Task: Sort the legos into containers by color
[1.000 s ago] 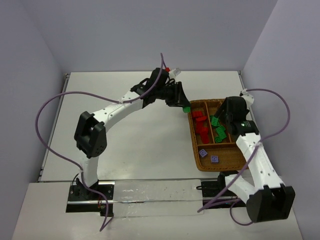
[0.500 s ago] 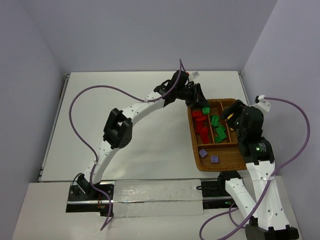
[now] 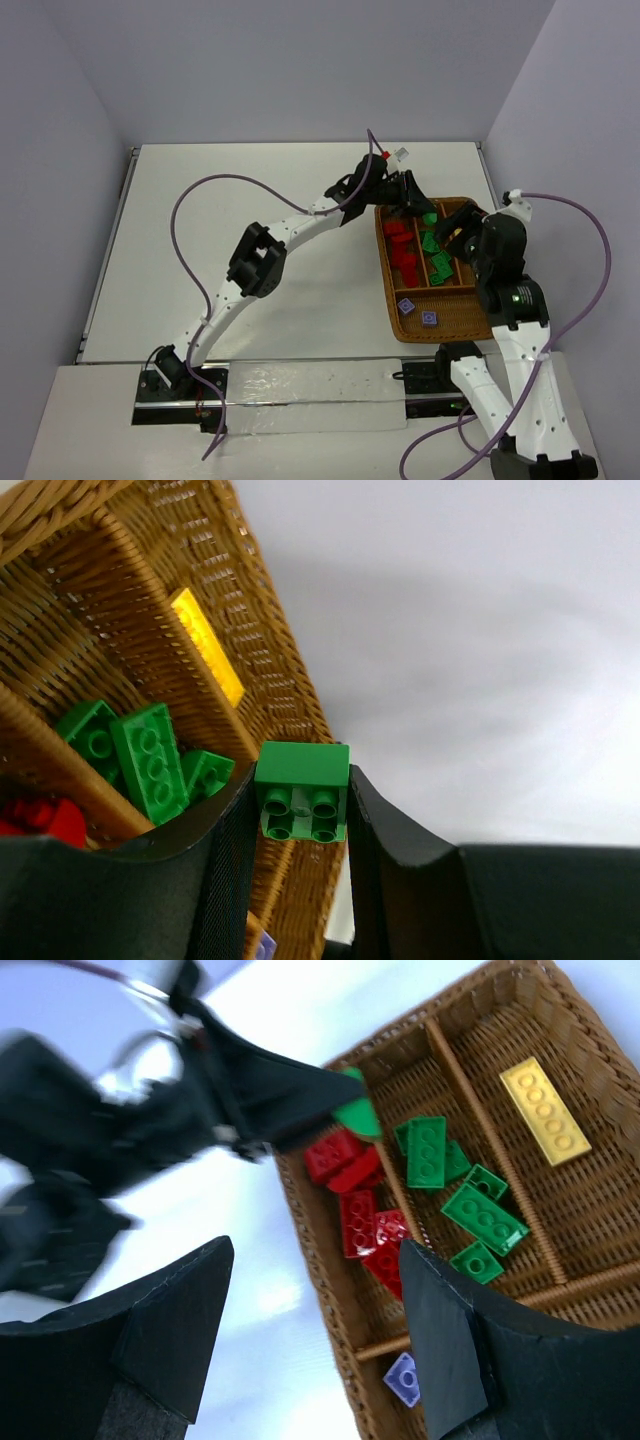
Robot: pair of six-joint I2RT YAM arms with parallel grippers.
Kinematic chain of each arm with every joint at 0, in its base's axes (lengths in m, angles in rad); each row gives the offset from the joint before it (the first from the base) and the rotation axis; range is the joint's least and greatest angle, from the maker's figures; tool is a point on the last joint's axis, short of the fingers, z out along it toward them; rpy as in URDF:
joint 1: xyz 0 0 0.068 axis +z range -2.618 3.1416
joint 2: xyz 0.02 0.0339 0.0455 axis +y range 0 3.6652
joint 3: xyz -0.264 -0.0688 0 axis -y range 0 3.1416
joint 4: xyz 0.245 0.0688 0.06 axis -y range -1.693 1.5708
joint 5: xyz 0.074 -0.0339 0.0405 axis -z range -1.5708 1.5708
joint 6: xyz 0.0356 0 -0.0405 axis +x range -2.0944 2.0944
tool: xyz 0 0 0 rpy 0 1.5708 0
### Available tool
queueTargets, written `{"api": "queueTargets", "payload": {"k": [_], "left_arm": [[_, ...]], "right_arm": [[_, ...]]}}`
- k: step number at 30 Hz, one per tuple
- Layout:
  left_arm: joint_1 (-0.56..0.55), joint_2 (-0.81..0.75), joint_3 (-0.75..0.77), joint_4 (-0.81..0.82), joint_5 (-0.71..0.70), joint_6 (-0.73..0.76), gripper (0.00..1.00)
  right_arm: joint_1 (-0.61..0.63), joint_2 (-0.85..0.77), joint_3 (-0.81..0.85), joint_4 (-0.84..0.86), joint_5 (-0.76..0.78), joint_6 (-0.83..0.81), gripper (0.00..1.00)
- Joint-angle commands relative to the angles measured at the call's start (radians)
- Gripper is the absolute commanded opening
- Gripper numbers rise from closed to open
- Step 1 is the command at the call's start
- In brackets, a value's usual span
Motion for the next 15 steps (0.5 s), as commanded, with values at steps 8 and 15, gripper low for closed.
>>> {"api": "queueTargets", "payload": {"k": [8,15], "left_arm": [[-0.050,0.097,0.091,0.155,-0.105,-0.039,0.23],[-0.050,0.080,0.092,0.146,-0.118,-0.009,0.96]], "right_arm": [[-0.004,-0.111,-0.001,-0.009,0.002,0.045,0.74],[-0.004,-0.100,0.007,-0.011,0.012,0.022,0.74]]}}
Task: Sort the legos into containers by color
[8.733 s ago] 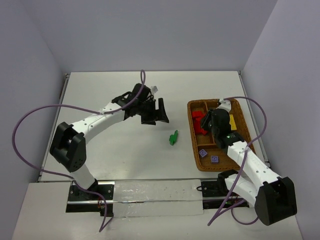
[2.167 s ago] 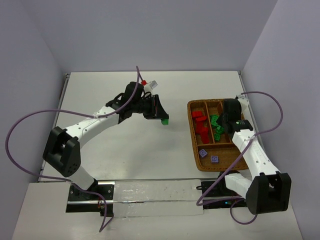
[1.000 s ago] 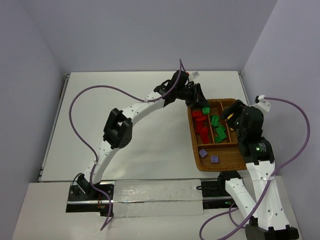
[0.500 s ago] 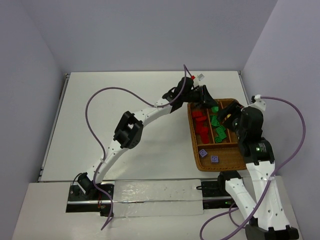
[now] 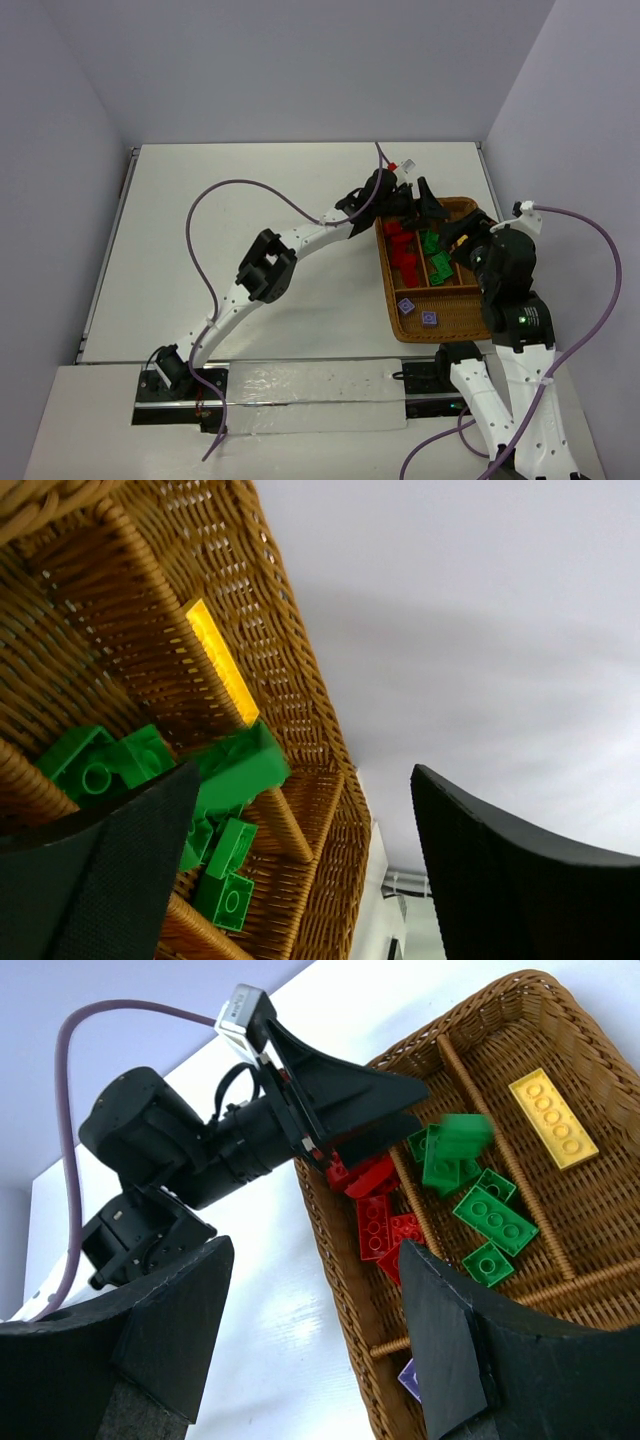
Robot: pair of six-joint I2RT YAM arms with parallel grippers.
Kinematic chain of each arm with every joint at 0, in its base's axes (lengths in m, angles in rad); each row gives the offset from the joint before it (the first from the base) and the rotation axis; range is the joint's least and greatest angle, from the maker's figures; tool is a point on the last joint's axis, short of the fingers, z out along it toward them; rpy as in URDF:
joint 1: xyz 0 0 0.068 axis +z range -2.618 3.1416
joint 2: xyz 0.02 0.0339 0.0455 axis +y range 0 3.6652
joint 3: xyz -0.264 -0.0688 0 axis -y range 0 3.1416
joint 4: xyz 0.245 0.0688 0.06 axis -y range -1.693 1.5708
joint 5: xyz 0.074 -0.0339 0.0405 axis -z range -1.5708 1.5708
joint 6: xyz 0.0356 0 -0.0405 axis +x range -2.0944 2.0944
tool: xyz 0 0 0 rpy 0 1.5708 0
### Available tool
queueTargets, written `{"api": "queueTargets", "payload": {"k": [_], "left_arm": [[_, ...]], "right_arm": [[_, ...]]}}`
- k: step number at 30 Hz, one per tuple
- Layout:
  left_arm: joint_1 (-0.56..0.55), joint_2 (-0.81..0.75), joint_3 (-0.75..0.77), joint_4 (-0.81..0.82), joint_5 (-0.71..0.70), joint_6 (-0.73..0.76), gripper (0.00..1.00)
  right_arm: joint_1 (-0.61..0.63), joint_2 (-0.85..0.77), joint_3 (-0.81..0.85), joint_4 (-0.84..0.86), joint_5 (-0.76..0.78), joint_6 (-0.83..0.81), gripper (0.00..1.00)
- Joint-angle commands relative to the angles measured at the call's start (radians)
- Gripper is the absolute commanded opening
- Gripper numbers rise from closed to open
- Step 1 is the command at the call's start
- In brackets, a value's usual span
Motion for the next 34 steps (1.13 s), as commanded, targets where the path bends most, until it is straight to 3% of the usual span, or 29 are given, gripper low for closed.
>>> {"api": "queueTargets", "payload": {"k": [1,8,15,17,21,28,34], "left_arm": [[0.003,-0.026,0.050,0.050,-0.020,0.030,0.98],[0.023,-0.133,-0.005,0.016,-0.010,0.092,0.99],[0.096,-0.406,-0.169,-0.148,-0.053,0.269,0.99],[0.145,-0.513,-0.250,-0.205,-0.062,0.312,0.99],[0.248,-0.718,-0.417,-0.317,-0.131,0.407,0.99],[0.421,-1.005,-0.661,-0.604,-0.351,0.582,0.99],[0.571,-1.174,-0.768,-0.752,-0.441,0.664,0.99]], "right_arm": [[-0.004,0.010,0.013,0.006,0.005,-0.011,0.74],[-0.004,0.009,0.016,0.016,0.014,-0.010,0.74],[-0.006,0.034,0.065,0.007,0.075,-0.047,0.77],[-0.004,0.060,0.083,0.004,0.084,-0.061,0.89],[-0.004,0.139,0.131,-0.027,0.121,-0.088,1.00],[-0.004,0.227,0.178,-0.055,0.237,-0.091,1.00],[-0.004,0.252,0.165,-0.056,0.248,-0.063,1.00]]}}
